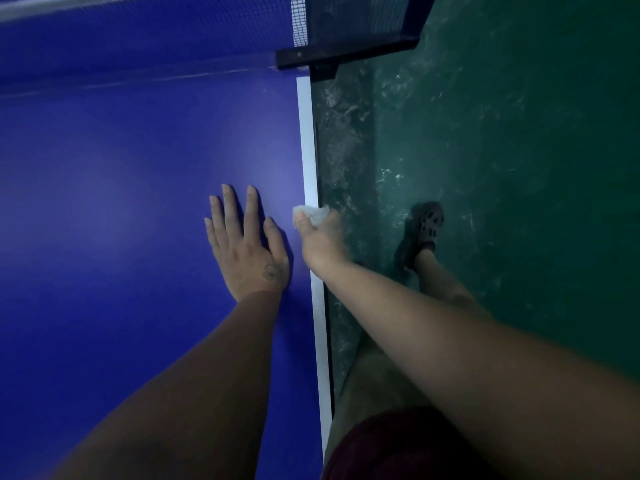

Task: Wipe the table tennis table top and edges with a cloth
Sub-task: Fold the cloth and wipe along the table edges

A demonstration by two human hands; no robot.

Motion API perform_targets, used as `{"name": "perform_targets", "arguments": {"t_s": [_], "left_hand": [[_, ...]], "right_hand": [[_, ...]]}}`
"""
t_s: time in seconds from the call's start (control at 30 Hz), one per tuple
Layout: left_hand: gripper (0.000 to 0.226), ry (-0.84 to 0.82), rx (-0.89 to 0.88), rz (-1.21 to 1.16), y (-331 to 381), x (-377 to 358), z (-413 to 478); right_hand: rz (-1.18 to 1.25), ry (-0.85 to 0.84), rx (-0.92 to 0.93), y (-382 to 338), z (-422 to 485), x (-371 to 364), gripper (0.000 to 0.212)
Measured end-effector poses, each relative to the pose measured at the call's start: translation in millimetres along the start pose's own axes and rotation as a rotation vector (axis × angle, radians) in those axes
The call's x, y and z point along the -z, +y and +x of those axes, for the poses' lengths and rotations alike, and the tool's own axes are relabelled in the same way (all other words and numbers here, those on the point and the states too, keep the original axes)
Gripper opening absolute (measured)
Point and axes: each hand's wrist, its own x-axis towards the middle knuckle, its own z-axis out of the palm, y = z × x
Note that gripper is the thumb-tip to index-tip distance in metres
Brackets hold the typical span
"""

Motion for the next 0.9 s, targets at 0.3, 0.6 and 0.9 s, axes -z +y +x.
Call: {"name": "perform_targets", "arguments": {"t_s": [0.3,0.6,0.9], "left_hand": [[0.053,-0.020,0.009,-0.027,1.3,0.8,1.6],[0.055,-0.053,0.053,0.003,4.0,0.2,3.5],[0.062,-0.005,0.361,0.062,8.7,-12.6,114.5]], "right_hand": [[-0.011,-0.059,0.227,-124.4,87.1,27.9,0.030],[-0.109,-0.091,0.090,-41.4,34.9,16.2,0.076],[-0.016,-0.018,0.193,-139.5,85.8,35.1,0.017]]}}
